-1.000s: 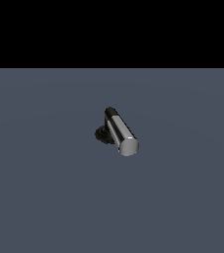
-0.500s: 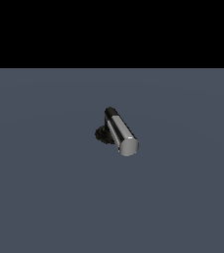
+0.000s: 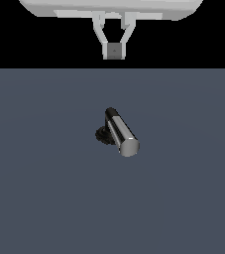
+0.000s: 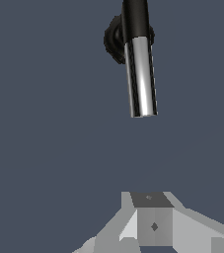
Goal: Turn on the faucet by rotating a designated handle.
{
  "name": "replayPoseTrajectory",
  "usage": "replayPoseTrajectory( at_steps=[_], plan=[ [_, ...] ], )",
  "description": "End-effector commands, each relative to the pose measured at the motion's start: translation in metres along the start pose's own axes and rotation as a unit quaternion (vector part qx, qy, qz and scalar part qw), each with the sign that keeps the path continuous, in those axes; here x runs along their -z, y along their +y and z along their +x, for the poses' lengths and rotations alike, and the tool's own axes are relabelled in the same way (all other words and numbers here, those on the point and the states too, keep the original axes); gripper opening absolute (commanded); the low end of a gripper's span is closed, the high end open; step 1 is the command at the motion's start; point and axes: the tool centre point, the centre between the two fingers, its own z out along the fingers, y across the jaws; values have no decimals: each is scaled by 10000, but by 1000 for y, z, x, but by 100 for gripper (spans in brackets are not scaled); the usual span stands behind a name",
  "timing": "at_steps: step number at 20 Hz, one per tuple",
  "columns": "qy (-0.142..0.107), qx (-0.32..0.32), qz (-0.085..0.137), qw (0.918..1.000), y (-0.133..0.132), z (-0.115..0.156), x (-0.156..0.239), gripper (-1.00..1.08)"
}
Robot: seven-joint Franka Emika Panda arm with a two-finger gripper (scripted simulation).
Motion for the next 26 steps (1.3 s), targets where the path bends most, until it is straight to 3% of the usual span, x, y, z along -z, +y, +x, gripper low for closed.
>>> replayPoseTrajectory(
  at_steps=[1, 17, 26],
  plan=[
    [4, 88, 3, 10000, 0, 6, -20, -100],
    [11, 613, 23, 9981, 1, 45, -138, -100],
    [14, 823, 33, 9966, -1, 63, -184, -100]
  ],
)
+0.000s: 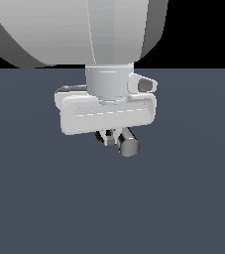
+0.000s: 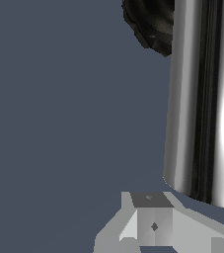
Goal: Turn on the faucet by rotating a designated handle.
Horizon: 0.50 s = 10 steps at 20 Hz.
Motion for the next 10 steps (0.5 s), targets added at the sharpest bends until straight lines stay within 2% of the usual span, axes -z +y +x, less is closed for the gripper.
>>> replayPoseTrajectory(
  at_steps=[1, 10],
  plan=[
    [6, 48, 1, 10000, 0, 4, -10, -100],
    [8, 132, 10, 9999, 1, 12, -28, -100]
  ],
)
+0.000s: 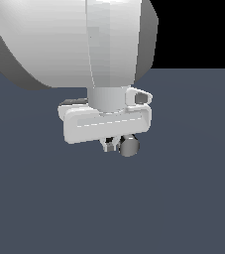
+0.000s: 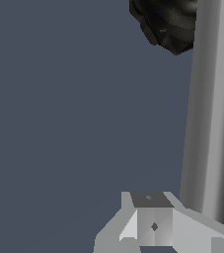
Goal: Turn on the faucet by rotating a designated handle.
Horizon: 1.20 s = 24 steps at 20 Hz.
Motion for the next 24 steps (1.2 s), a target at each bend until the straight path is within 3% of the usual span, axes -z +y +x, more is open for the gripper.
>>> replayPoseTrajectory(
  at_steps=[1, 7, 24],
  plan=[
    [4, 11, 1, 10000, 0, 1, -2, -100],
    [4, 11, 1, 10000, 0, 2, -2, -100],
    [4, 11, 1, 10000, 78, 7, -2, -100]
  ],
)
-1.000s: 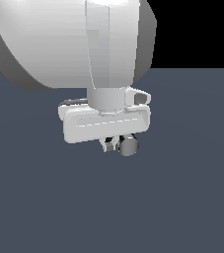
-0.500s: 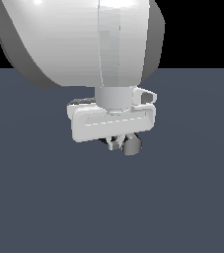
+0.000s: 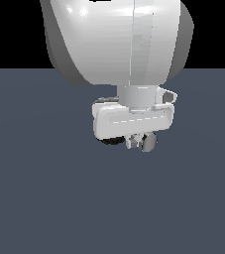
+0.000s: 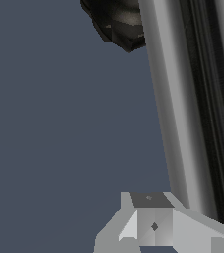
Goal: Turn on the faucet by rotating a designated handle.
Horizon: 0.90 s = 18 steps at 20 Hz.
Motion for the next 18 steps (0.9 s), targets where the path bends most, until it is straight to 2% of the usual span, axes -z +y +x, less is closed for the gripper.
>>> replayPoseTrajectory(
  at_steps=[1, 18],
  plan=[
    [67, -22, -42, 10000, 18, 7, 2, -100],
    [67, -22, -42, 10000, 92, 12, 2, -100]
  ],
)
